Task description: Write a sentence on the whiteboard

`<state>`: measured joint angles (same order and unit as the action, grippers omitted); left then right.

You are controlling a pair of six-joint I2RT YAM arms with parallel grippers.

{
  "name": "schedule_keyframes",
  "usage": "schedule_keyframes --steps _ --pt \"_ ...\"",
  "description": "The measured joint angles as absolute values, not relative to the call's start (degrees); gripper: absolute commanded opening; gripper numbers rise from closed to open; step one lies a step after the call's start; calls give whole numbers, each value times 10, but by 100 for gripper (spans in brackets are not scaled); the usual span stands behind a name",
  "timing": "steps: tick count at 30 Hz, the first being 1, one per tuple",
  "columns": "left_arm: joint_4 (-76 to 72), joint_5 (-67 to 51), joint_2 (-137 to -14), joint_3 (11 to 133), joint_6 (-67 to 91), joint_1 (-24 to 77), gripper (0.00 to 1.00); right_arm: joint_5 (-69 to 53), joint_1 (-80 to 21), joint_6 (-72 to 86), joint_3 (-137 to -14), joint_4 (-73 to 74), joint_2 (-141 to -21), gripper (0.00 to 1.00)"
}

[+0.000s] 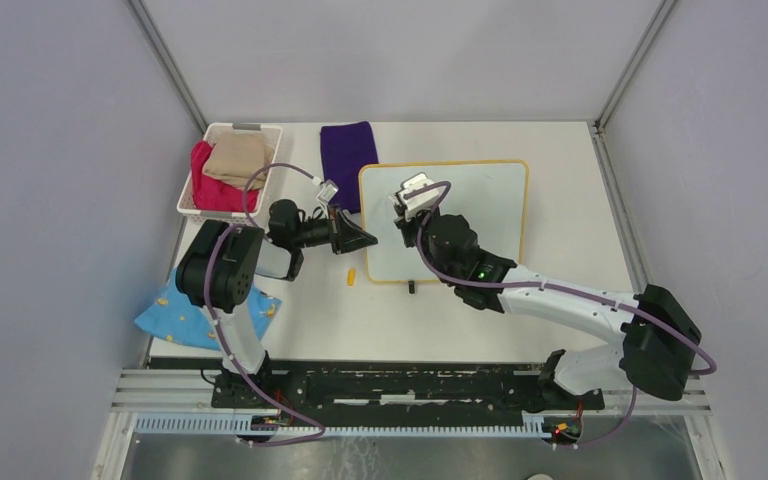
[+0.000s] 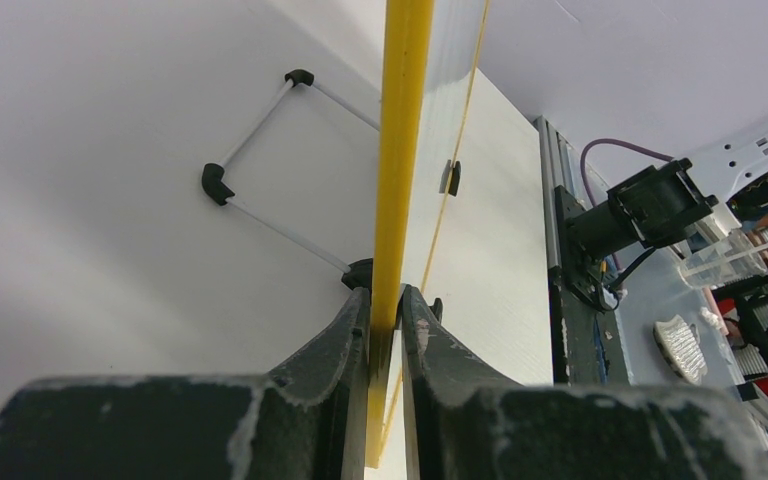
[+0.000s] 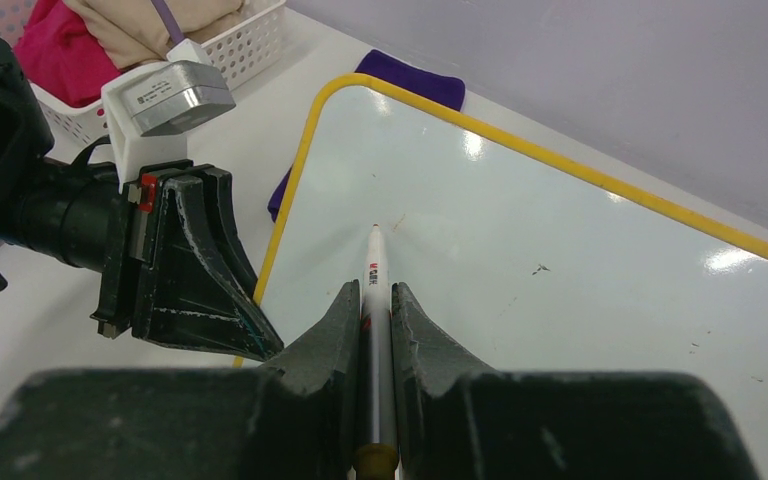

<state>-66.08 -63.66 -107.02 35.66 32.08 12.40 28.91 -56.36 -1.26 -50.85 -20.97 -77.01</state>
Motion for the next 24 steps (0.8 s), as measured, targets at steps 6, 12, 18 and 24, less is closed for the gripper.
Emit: schedule_keyframes --steps 6,12,18,24 --pt "-652 -637 -1068 358 316 124 2 283 -560 -9 -513 -215 -778 0" --pt "-646 -638 -1068 360 310 124 2 283 -558 -8 -513 -217 -778 0" --pt "-642 -641 -1068 362 308 125 2 286 -558 -9 -513 -204 -779 0" --pt "-632 -642 -1067 365 305 125 2 297 -558 -9 -515 -187 -787 0"
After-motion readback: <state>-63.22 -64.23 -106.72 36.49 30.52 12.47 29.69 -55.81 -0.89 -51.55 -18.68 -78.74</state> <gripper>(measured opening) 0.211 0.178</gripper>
